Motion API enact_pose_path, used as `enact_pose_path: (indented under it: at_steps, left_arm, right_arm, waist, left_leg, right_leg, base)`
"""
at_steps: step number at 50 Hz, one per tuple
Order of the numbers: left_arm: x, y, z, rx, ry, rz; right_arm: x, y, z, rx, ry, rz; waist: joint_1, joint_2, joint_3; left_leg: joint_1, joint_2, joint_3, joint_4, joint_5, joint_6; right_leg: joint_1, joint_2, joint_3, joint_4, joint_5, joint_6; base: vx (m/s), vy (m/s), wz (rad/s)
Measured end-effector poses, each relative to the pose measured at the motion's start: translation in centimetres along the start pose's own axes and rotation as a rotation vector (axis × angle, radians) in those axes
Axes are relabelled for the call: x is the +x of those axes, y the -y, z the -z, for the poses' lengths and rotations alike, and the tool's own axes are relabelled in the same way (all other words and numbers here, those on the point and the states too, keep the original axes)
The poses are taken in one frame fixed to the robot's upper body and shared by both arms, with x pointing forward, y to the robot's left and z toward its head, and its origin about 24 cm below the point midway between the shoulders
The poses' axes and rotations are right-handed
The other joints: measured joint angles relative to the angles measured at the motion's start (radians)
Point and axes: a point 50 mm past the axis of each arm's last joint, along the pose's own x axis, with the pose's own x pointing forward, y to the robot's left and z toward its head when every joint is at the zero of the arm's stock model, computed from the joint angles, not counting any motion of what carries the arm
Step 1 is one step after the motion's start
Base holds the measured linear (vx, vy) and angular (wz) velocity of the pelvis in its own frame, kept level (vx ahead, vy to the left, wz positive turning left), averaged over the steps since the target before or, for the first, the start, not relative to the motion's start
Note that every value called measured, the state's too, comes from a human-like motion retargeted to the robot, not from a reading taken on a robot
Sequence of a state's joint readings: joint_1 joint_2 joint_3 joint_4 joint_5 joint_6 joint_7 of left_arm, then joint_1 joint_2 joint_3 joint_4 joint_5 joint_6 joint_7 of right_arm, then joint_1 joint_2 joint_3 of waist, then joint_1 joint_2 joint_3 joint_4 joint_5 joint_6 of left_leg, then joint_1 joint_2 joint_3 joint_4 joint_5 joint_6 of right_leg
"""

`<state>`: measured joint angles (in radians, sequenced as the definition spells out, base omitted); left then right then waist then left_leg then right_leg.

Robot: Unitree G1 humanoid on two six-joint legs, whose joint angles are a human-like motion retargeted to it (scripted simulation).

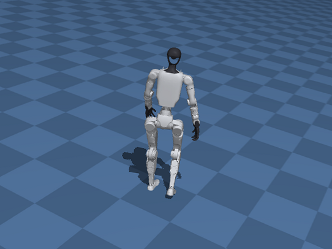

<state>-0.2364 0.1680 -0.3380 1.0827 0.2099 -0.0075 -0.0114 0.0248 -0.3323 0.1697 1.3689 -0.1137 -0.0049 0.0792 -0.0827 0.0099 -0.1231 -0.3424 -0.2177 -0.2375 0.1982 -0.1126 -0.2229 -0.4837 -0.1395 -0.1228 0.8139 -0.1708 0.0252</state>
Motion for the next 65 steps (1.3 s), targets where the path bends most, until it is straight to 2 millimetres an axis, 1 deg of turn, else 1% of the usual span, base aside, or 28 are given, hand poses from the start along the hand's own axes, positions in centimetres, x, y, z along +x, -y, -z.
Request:
enact_pose_path:
  at_steps: [2,3,7,12,15,19,20,21,26,33,40,43,44,47,48,49,50,52,53,57,60,65]
  left_arm:
    - [0.0,0.5,0.0,0.004,-0.002,0.008]
    - [0.0,0.7,-0.1,0.006,-0.003,0.010]
    - [0.0,1.3,-0.1,0.007,-0.009,0.018]
    - [-0.1,2.3,0.4,-0.003,-0.035,0.031]
    - [-0.5,2.8,2.2,-0.009,-0.094,0.038]
    - [-1.7,2.5,6.7,-0.007,-0.240,0.034]
    - [-2.0,2.3,7.5,-0.006,-0.265,0.030]
    - [-2.1,2.2,7.7,-0.005,-0.271,0.028]
    - [-2.0,1.9,7.7,0.000,-0.268,0.022]
    - [-1.9,1.6,7.3,0.022,-0.251,0.017]
    - [-1.8,1.0,7.2,0.048,-0.243,0.000]
    - [-2.0,1.1,7.5,0.051,-0.250,-0.003]
    - [-2.0,1.1,7.6,0.052,-0.254,-0.004]
    - [-2.2,1.1,8.1,0.049,-0.268,-0.008]
    - [-2.3,1.1,8.2,0.046,-0.274,-0.010]
    - [-2.3,1.2,8.4,0.043,-0.279,-0.010]
    - [-2.4,1.3,8.5,0.040,-0.285,-0.009]
    - [-2.5,1.3,8.8,0.037,-0.293,-0.012]
    - [-2.6,1.2,8.8,0.034,-0.296,-0.017]
    - [-2.7,0.7,9.1,0.030,-0.302,-0.035]
    - [-2.7,0.2,9.0,0.032,-0.298,-0.047]
    - [-2.8,-0.5,9.0,0.046,-0.281,-0.063]
  right_arm:
    - [0.0,0.0,-0.1,-0.002,0.002,0.000]
    - [0.0,0.0,-0.2,-0.003,0.005,0.001]
    - [0.0,0.3,-0.9,-0.003,0.022,0.005]
    - [0.1,0.5,-2.1,0.008,0.052,0.009]
    - [0.1,0.5,-3.4,0.015,0.089,0.011]
    - [0.1,-0.1,-6.1,0.021,0.158,-0.004]
    - [0.1,-0.3,-6.6,0.023,0.170,-0.011]
    - [0.1,-0.5,-6.8,0.024,0.173,-0.016]
    - [0.1,-1.1,-6.7,0.033,0.161,-0.034]
    - [0.2,-1.3,-6.4,0.036,0.151,-0.038]
    - [0.2,-1.0,-6.3,0.027,0.150,-0.020]
    - [0.2,-0.9,-6.0,0.023,0.143,-0.010]
    - [0.2,-0.9,-5.9,0.021,0.141,-0.005]
    - [0.2,-0.6,-5.8,0.016,0.135,0.013]
    - [0.2,-0.5,-5.7,0.015,0.135,0.021]
    - [0.2,-0.4,-5.7,0.015,0.133,0.030]
    - [0.1,-0.3,-5.6,0.016,0.131,0.039]
    - [0.1,-0.1,-5.5,0.020,0.133,0.058]
    - [0.1,0.1,-5.7,0.020,0.138,0.069]
    - [-0.1,1.0,-6.2,0.014,0.160,0.115]
    - [-0.2,1.7,-6.7,0.006,0.179,0.150]
    - [-0.5,2.9,-7.7,-0.016,0.218,0.198]
  waist:
    - [-0.013,-0.007,-0.003]
    - [-0.018,-0.010,-0.004]
    - [-0.033,-0.013,-0.006]
    - [-0.052,-0.008,-0.009]
    - [-0.062,-0.003,-0.009]
    - [-0.074,0.001,-0.008]
    - [-0.077,0.001,-0.008]
    - [-0.080,-0.001,-0.007]
    - [-0.094,-0.011,0.000]
    - [-0.108,-0.032,0.006]
    - [-0.115,-0.044,-0.006]
    - [-0.117,-0.048,-0.025]
    - [-0.116,-0.046,-0.030]
    - [-0.105,-0.032,-0.046]
    - [-0.102,-0.026,-0.053]
    - [-0.102,-0.022,-0.061]
    - [-0.103,-0.019,-0.069]
    - [-0.110,-0.012,-0.089]
    - [-0.104,-0.003,-0.099]
    - [-0.069,0.025,-0.142]
    - [-0.046,0.029,-0.171]
    - [-0.013,0.016,-0.208]
  left_leg:
    - [0.006,-0.018,-0.021,-0.011,0.009,0.000]
    - [0.010,-0.024,-0.027,-0.017,0.012,0.000]
    - [0.025,-0.038,-0.050,-0.043,0.023,-0.001]
    - [0.045,-0.046,-0.081,-0.070,0.030,-0.010]
    - [0.059,-0.048,-0.102,-0.085,0.031,-0.016]
    - [0.084,-0.052,-0.130,-0.102,0.026,-0.021]
    - [0.091,-0.053,-0.136,-0.106,0.024,-0.022]
    - [0.099,-0.054,-0.143,-0.110,0.022,-0.023]
    - [0.141,-0.060,-0.172,-0.125,0.003,-0.023]
    - [0.207,-0.071,-0.212,-0.140,-0.039,-0.017]
    - [0.267,-0.075,-0.254,-0.118,-0.093,-0.007]
    - [0.287,-0.080,-0.198,-0.045,-0.179,0.035]
    - [0.284,-0.081,-0.182,-0.004,-0.203,0.040]
    - [0.244,-0.072,-0.145,0.134,-0.235,0.022]
    - [0.224,-0.062,-0.120,0.189,-0.233,0.015]
    - [0.197,-0.034,-0.064,0.257,-0.225,0.024]
    - [0.167,0.002,0.007,0.332,-0.213,0.040]
    - [0.083,0.117,0.179,0.515,-0.176,0.117]
    - [0.038,0.147,0.206,0.595,-0.161,0.127]
    - [-0.133,0.208,0.247,0.844,-0.078,0.140]
    - [-0.261,0.235,0.273,0.992,-0.033,0.162]
    - [-0.467,0.255,0.315,1.158,-0.028,0.212]
  right_leg:
    - [-0.043,0.021,0.046,0.048,-0.117,-0.003]
    - [-0.061,0.019,0.050,0.077,-0.130,-0.007]
    - [-0.123,0.004,0.043,0.152,-0.130,-0.020]
    - [-0.189,-0.001,0.025,0.148,-0.114,-0.025]
    - [-0.220,0.000,0.012,0.099,-0.099,-0.019]
    - [-0.249,0.003,-0.007,-0.001,-0.064,-0.002]
    - [-0.255,0.004,-0.012,-0.030,-0.055,0.003]
    - [-0.259,0.004,-0.018,-0.059,-0.044,0.008]
    - [-0.273,0.001,-0.049,-0.203,0.002,0.032]
    - [-0.270,-0.013,-0.097,-0.354,0.052,0.050]
    - [-0.259,-0.030,-0.129,-0.357,0.114,0.036]
    - [-0.255,-0.045,-0.136,-0.323,0.128,0.017]
    - [-0.252,-0.044,-0.137,-0.311,0.124,0.008]
    - [-0.241,-0.027,-0.142,-0.287,0.094,-0.026]
    - [-0.237,-0.022,-0.145,-0.282,0.087,-0.035]
    - [-0.233,-0.023,-0.151,-0.277,0.079,-0.043]
    - [-0.229,-0.027,-0.159,-0.272,0.070,-0.050]
    - [-0.227,-0.036,-0.177,-0.265,0.052,-0.064]
    - [-0.230,-0.024,-0.182,-0.268,0.046,-0.073]
    - [-0.240,0.022,-0.194,-0.289,0.012,-0.104]
    - [-0.246,0.039,-0.199,-0.303,-0.022,-0.116]
    - [-0.248,0.046,-0.205,-0.322,-0.078,-0.114]
  base:
    - [0.05,0.05,0.82]
    - [0.07,0.07,0.64]
    - [0.08,0.08,0.52]
    - [0.11,0.08,0.54]
    - [0.13,0.08,0.55]
    - [0.16,0.06,0.53]
    - [0.17,0.05,0.49]
    - [0.17,0.05,0.48]
    - [0.19,0.03,0.44]
    - [0.23,-0.03,0.40]
    - [0.28,-0.08,0.38]
    - [0.32,-0.12,0.45]
    - [0.34,-0.13,0.30]
    - [0.34,-0.14,0.14]
    - [0.33,-0.15,0.29]
    - [0.33,-0.15,0.48]
    - [0.32,-0.16,0.73]
    - [0.30,-0.16,0.66]
    - [0.29,-0.16,0.20]
    - [0.28,-0.15,-0.03]
    - [0.27,-0.12,0.08]
    - [0.25,-0.09,0.16]
